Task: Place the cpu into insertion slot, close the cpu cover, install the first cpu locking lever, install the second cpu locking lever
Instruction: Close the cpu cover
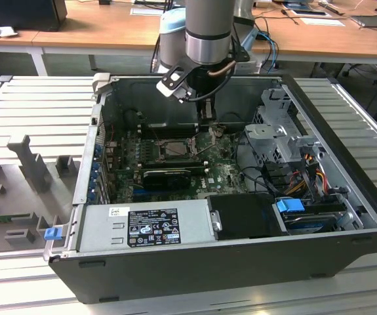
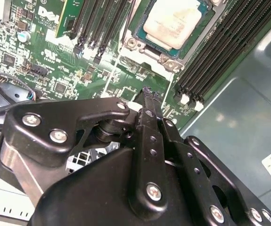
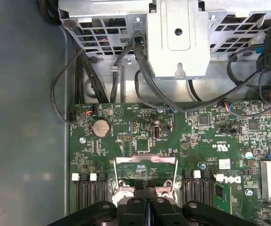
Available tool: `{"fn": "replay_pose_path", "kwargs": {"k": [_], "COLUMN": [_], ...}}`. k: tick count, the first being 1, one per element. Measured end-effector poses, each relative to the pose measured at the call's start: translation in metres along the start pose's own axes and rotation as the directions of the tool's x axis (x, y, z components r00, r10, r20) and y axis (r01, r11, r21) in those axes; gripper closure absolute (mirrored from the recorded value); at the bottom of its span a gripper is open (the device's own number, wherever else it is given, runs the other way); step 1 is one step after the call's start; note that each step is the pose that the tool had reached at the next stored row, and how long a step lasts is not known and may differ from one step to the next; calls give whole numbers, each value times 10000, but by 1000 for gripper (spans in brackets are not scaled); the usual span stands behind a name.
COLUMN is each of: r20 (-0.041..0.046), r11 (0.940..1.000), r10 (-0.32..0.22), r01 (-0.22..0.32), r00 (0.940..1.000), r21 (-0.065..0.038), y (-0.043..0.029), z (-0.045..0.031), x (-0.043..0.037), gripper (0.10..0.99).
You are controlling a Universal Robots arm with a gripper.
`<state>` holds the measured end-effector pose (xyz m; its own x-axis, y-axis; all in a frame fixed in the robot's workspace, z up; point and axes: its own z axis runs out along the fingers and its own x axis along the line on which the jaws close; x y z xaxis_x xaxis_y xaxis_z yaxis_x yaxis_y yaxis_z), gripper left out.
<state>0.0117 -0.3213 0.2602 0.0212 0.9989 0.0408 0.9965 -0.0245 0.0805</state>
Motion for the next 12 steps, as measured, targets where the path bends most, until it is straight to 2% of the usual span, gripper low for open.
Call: {"fn": "replay_pose_path", "kwargs": {"k": [9, 12], "r20": [0, -5], "r11": [10000, 10000], "r10": [1, 0], "r01": [-1, 0], "r00": [10000, 10000], "r21": [1, 8], "y": [44, 129], "z": [-55, -58], "x": [3, 6], "gripper": [980, 980]}}
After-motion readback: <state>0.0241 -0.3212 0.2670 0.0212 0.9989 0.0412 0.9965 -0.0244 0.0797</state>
